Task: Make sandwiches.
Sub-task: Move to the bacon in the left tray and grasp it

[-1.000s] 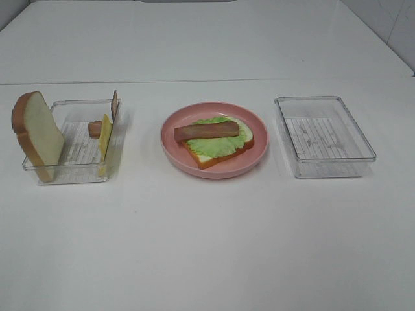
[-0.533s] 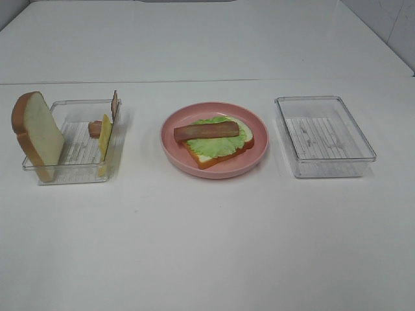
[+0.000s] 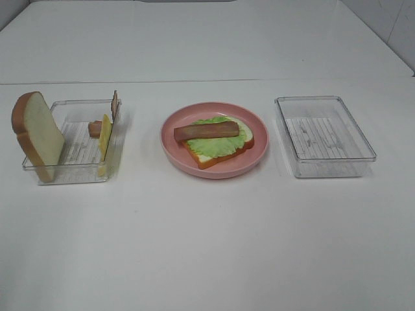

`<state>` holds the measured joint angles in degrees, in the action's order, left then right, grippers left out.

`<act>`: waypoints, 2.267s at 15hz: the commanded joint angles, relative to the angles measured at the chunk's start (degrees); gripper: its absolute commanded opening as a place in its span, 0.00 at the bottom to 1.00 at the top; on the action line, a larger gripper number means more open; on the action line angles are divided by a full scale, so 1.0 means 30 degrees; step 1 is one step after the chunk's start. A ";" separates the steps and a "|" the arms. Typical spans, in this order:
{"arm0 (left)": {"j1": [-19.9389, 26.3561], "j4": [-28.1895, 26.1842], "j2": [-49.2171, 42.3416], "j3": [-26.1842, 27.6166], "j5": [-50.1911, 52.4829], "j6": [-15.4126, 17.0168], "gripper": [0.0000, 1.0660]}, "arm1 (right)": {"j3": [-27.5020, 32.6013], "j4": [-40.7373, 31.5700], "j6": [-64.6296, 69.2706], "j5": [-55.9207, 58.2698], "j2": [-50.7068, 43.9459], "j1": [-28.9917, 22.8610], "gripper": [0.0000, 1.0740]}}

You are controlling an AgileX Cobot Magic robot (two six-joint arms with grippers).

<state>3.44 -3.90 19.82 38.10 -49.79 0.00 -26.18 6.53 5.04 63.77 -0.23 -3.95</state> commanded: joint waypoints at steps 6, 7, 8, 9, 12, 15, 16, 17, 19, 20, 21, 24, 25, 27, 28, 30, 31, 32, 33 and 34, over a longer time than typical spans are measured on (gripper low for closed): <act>0.0019 -0.0592 1.1039 0.7009 0.0707 0.0115 0.95 | 0.0076 0.0057 -0.0267 -0.0210 -0.0573 0.0095 0.92; 0.0019 -0.0783 1.2490 0.8117 0.0535 0.0115 0.95 | 0.0076 0.0057 -0.0267 -0.0210 -0.0573 0.0095 0.92; 0.0019 -0.0974 1.3216 0.8690 0.0344 0.0134 0.95 | 0.0076 0.0057 -0.0267 -0.0210 -0.0573 0.0095 0.92; 0.0019 -0.1585 1.5107 1.0256 -0.0363 0.0134 0.95 | 0.0076 0.0057 -0.0267 -0.0210 -0.0573 0.0095 0.92; 0.0019 -0.2082 1.8468 1.2872 -0.1566 0.0134 0.95 | 0.0076 0.0057 -0.0267 -0.0210 -0.0573 0.0095 0.92; -0.0229 -0.2788 2.2498 1.5718 -0.2807 0.0802 0.95 | 0.0076 0.0057 -0.0267 -0.0210 -0.0573 0.0095 0.92; -0.0344 -0.2788 2.3071 1.6119 -0.2922 0.0993 0.95 | 0.0076 0.0057 -0.0267 -0.0210 -0.0573 0.0095 0.92; -0.1299 -0.2540 2.5115 1.7494 -0.3380 0.1719 0.95 | 0.0076 0.0057 -0.0267 -0.0210 -0.0573 0.0095 0.92; -0.2177 -0.2158 2.6509 1.8449 -0.3476 0.2559 0.95 | 0.0076 0.0057 -0.0267 -0.0210 -0.0573 0.0095 0.92; -0.2807 -0.1814 2.7483 1.9366 -0.3705 0.3113 0.95 | 0.0076 0.0057 -0.0267 -0.0210 -0.0573 0.0095 0.92; -0.3037 -0.1662 2.7903 1.9767 -0.3896 0.3323 0.95 | 0.0076 0.0057 -0.0267 -0.0210 -0.0573 0.0095 0.92; -0.4584 0.0000 3.1226 2.3300 -0.5882 0.5424 0.95 | 0.0076 0.0057 -0.0267 -0.0210 -0.0573 0.0095 0.92; -0.4756 0.0153 3.1704 2.3740 -0.6169 0.5577 0.95 | 0.0076 0.0057 -0.0267 -0.0210 -0.0573 0.0095 0.92; -0.5214 0.0458 3.3824 2.6566 -0.7353 0.6895 0.95 | 0.0076 0.0057 -0.0267 -0.0210 -0.0573 0.0095 0.92; -0.5309 0.0477 3.4759 2.7750 -0.8002 0.7238 0.95 | 0.0076 0.0057 -0.0267 -0.0210 -0.0573 0.0095 0.92; -0.5443 0.0688 3.6039 2.9259 -0.8537 0.7277 0.95 | 0.0076 0.0076 -0.0267 -0.0210 -0.0573 0.0095 0.92; -0.5558 0.0745 3.6555 2.9737 -0.8537 0.7353 0.95 | 0.0076 0.0076 -0.0267 -0.0210 -0.0573 0.0095 0.92; -0.5615 0.0764 3.7070 3.0061 -0.8518 0.7353 0.95 | 0.0076 0.0076 -0.0267 -0.0210 -0.0573 0.0095 0.92; -0.5634 0.0764 3.7720 3.0138 -0.8518 0.7353 0.95 | 0.0076 0.0076 -0.0267 -0.0210 -0.0573 0.0095 0.92; -0.5634 0.0745 3.8063 3.0138 -0.8518 0.7353 0.95 | 0.0076 0.0076 -0.0267 -0.0210 -0.0573 0.0095 0.92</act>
<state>-13.12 -1.66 133.16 128.23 -69.44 21.66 -26.18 6.53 5.04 63.77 -0.23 -3.95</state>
